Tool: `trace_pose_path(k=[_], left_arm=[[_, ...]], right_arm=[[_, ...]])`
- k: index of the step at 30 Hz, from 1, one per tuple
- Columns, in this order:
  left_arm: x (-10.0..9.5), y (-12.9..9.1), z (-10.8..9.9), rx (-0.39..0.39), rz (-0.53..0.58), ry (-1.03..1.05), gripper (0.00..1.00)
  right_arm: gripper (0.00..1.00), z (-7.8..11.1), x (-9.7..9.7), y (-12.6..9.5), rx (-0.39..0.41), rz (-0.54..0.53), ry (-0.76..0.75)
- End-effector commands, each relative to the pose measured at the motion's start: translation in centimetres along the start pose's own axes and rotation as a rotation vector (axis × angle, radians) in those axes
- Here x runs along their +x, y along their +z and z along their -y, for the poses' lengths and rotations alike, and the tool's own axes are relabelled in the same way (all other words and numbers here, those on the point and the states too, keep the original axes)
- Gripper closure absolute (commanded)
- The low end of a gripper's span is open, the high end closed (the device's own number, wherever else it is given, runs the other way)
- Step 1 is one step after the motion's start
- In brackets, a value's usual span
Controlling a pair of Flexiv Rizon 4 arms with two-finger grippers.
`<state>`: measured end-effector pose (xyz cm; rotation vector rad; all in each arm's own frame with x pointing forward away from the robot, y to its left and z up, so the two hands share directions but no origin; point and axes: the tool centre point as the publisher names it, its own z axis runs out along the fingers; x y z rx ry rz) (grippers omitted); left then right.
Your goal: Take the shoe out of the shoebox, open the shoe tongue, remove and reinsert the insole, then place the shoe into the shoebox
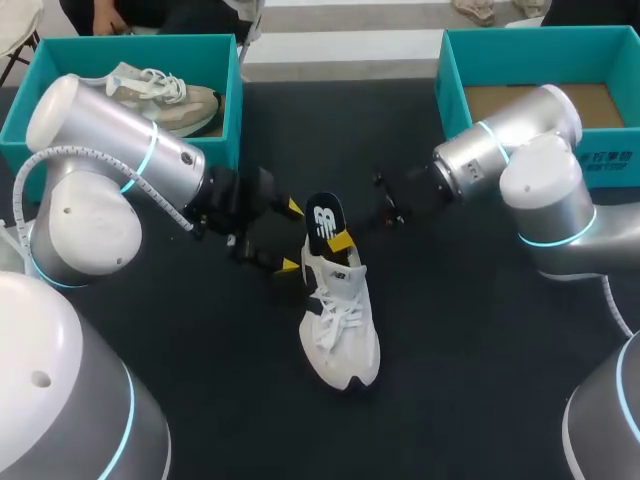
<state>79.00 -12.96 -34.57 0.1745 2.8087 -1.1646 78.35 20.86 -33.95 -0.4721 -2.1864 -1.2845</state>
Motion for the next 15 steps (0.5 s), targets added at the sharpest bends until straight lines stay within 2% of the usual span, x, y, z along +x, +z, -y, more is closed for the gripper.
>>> trace_pose_path(k=[1, 3, 6, 9, 15], left_arm=[[0.0, 0.1, 0.1, -0.005, 0.000, 0.000, 0.00], [0.0, 0.1, 0.1, -0.005, 0.000, 0.000, 0.00], [0.0, 0.1, 0.1, -0.005, 0.000, 0.000, 0.00], [0.0, 0.1, 0.1, -0.005, 0.000, 0.000, 0.00], [0.0, 0.1, 0.1, -0.005, 0.000, 0.000, 0.00]], right_arm=[[0.79, -0.8, -0.7, -0.1, 0.015, -0.007, -0.007], [0.83, -0.9, -1.0, 0.0, 0.015, -0.008, -0.012], [1.00, -0.8, -1.2, 0.1, 0.020, -0.015, -0.011], [1.00, -0.2, -1.1, 0.3, 0.034, -0.015, 0.012], [1.00, 1.5, 0.4, 0.5, 0.031, -0.004, 0.068]])
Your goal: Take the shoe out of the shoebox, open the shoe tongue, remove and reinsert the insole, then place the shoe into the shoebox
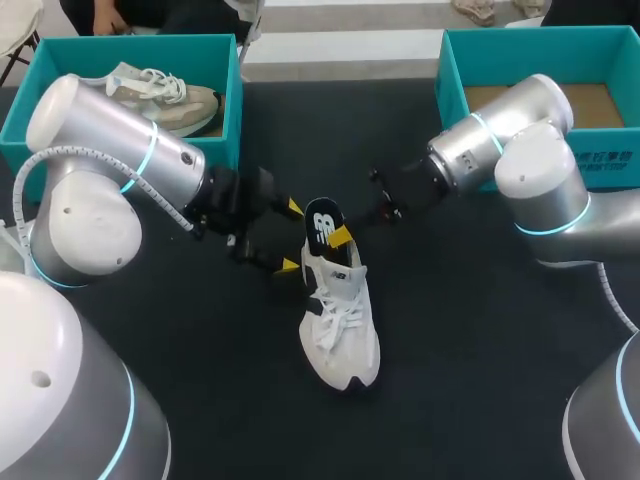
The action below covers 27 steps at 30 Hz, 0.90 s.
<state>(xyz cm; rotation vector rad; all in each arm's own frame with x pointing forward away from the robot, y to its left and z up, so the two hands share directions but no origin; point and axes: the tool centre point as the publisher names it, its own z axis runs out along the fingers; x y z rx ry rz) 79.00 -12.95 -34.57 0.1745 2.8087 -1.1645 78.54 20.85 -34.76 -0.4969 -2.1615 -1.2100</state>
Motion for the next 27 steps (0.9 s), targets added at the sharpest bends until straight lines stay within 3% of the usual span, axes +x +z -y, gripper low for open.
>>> trace_pose_path(k=[1, 6, 11, 15, 18, 27], left_arm=[[0.0, 0.1, 0.1, -0.005, 0.000, 0.000, 0.00], [0.0, 0.1, 0.1, -0.005, 0.000, 0.000, 0.00], [0.0, 0.1, 0.1, -0.005, 0.000, 0.000, 0.00], [0.0, 0.1, 0.1, -0.005, 0.000, 0.000, 0.00], [0.0, 0.1, 0.1, -0.005, 0.000, 0.000, 0.00], [0.0, 0.1, 0.1, -0.005, 0.000, 0.000, 0.00]], right_arm=[[1.00, 1.6, 1.3, 0.5, 0.002, 0.014, 0.034], [1.00, 2.6, 2.1, 1.0, 0.001, 0.017, 0.070], [1.00, 2.1, 2.0, 0.7, 0.010, 0.036, 0.074], [0.80, 1.2, 1.8, 0.1, 0.017, 0.052, 0.047], [0.74, 0.6, 1.7, -0.3, 0.022, 0.062, 0.029], [0.76, -0.9, 0.7, -0.8, 0.030, 0.065, -0.013]])
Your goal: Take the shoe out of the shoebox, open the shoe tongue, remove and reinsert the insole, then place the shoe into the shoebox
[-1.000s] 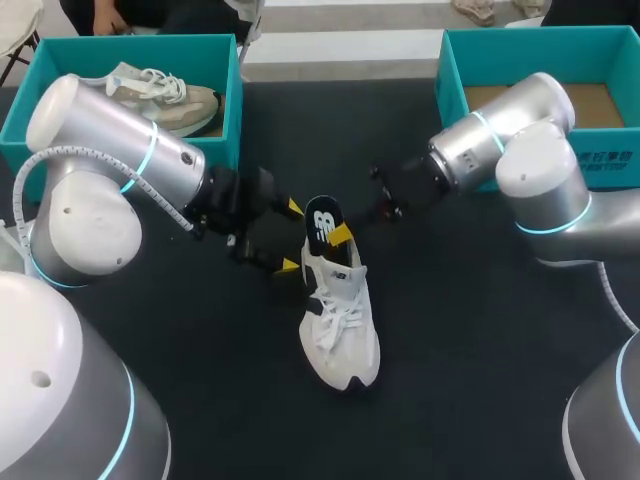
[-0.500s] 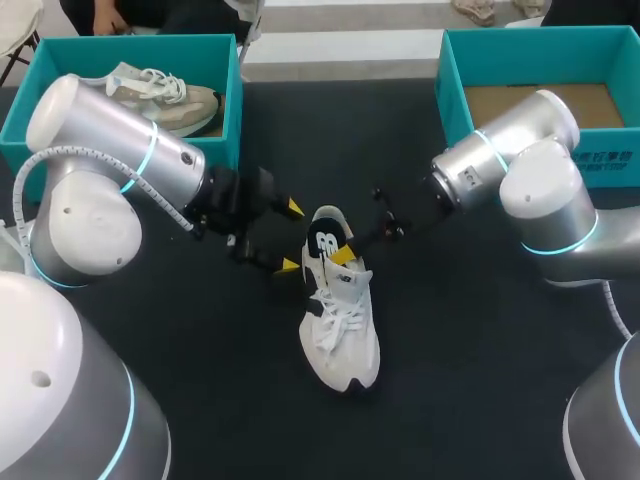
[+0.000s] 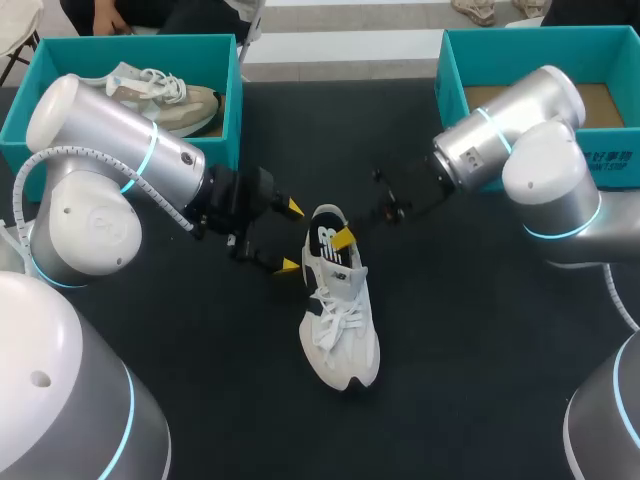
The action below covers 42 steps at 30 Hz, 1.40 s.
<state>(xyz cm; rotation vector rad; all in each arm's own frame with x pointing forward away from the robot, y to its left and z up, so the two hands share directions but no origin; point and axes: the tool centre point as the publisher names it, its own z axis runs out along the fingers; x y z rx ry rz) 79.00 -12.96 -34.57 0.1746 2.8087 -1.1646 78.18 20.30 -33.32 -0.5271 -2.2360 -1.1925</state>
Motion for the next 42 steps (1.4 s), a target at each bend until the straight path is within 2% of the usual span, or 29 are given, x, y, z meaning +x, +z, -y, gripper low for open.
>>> trace_pose_path(k=[1, 2, 4, 15, 20, 22, 24, 27, 38, 39, 42], left_arm=[[0.0, 0.1, 0.1, -0.005, 0.000, -0.001, 0.00], [0.0, 0.1, 0.1, -0.005, 0.000, -0.001, 0.00], [0.0, 0.1, 0.1, -0.005, 0.000, -0.001, 0.00], [0.0, 0.1, 0.1, -0.005, 0.000, -0.001, 0.00], [0.0, 0.1, 0.1, -0.005, 0.000, -0.001, 0.00], [0.0, 0.1, 0.1, -0.005, 0.000, -0.001, 0.00], [0.0, 0.1, 0.1, -0.005, 0.000, -0.001, 0.00], [0.0, 0.1, 0.1, -0.005, 0.000, -0.001, 0.00], [0.0, 0.1, 0.1, -0.005, 0.000, -0.001, 0.00], [0.0, 0.1, 0.1, -0.005, 0.000, -0.001, 0.00], [0.0, 0.1, 0.1, -0.005, 0.000, -0.001, 0.00]], right_arm=[[0.80, -0.6, -0.7, 0.2, 0.011, -0.006, -0.004], [0.89, -0.5, -0.8, 0.2, 0.014, -0.007, -0.006], [1.00, -0.4, -1.0, 0.3, 0.021, -0.014, -0.003], [1.00, 2.5, 0.3, 1.7, 0.034, -0.049, 0.081], [1.00, 2.5, 0.2, 1.9, 0.040, -0.049, 0.091], [0.79, 2.1, 0.2, 1.6, 0.040, -0.038, 0.081], [0.73, 1.6, 0.2, 1.3, 0.045, -0.029, 0.071], [0.69, 1.1, 0.3, 0.9, 0.052, -0.017, 0.057], [0.66, -1.1, 0.6, 0.2, 0.062, 0.010, -0.008], [0.67, -1.3, 0.6, 0.2, 0.064, 0.010, -0.012], [0.83, -1.6, 0.4, 0.3, 0.068, 0.005, -0.023]])
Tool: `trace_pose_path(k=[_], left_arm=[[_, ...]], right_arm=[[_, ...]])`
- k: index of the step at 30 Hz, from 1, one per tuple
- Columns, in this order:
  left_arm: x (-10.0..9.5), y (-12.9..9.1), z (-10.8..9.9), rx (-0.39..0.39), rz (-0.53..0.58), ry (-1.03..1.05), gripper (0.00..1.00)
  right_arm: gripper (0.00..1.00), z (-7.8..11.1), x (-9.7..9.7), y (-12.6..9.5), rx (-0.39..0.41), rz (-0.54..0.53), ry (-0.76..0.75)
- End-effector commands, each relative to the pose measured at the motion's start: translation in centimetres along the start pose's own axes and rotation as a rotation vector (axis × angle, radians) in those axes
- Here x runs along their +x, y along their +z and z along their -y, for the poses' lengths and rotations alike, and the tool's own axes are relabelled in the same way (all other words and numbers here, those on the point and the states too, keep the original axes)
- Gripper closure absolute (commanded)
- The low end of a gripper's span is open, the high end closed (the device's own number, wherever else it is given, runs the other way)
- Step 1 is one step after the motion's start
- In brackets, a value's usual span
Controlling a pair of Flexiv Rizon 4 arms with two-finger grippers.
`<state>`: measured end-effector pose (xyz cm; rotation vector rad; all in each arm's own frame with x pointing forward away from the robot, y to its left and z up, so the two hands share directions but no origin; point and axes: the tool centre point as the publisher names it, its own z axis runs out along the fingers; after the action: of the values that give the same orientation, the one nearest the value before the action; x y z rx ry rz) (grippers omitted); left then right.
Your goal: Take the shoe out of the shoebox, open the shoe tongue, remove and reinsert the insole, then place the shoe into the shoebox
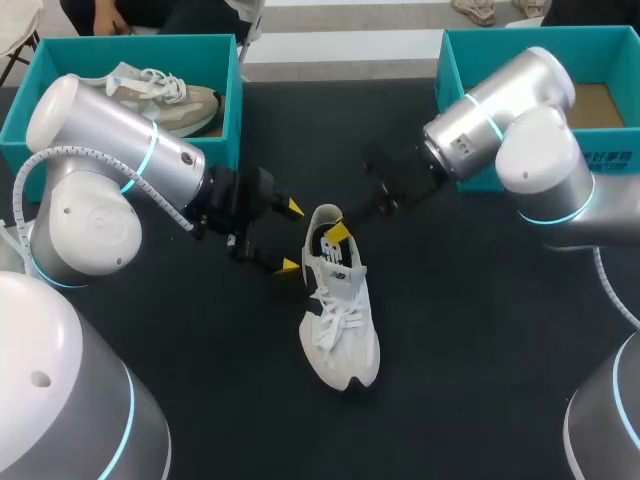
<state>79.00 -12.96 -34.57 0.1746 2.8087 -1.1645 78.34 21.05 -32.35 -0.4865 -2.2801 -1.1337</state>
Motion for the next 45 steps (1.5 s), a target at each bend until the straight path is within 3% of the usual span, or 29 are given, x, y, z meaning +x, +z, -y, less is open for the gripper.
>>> trace_pose_path(k=[1, 3, 7, 10, 23, 25, 31, 45], left_arm=[[0.0, 0.1, 0.1, -0.005, 0.000, -0.001, 0.00], [0.0, 0.1, 0.1, -0.005, 0.000, -0.001, 0.00], [0.0, 0.1, 0.1, -0.005, 0.000, -0.001, 0.00], [0.0, 0.1, 0.1, -0.005, 0.000, -0.001, 0.00], [0.0, 0.1, 0.1, -0.005, 0.000, -0.001, 0.00], [0.0, 0.1, 0.1, -0.005, 0.000, -0.001, 0.00], [0.0, 0.1, 0.1, -0.005, 0.000, -0.001, 0.00], [0.0, 0.1, 0.1, -0.005, 0.000, -0.001, 0.00]], right_arm=[[0.84, -0.6, -0.3, 0.2, 0.012, -0.006, -0.007], [0.89, -0.7, -0.5, 0.4, 0.014, -0.009, -0.011], [0.89, -1.3, -0.8, 0.5, 0.019, -0.014, -0.028], [1.00, -1.5, -1.0, 0.6, 0.022, -0.025, -0.041], [1.00, -0.9, -1.5, 1.5, 0.049, -0.050, -0.027], [0.87, -1.1, -1.2, 1.2, 0.048, -0.041, -0.030], [0.73, -1.7, -0.5, 0.8, 0.060, -0.024, -0.045], [0.68, -4.0, -0.2, 0.1, 0.056, 0.007, -0.117]])
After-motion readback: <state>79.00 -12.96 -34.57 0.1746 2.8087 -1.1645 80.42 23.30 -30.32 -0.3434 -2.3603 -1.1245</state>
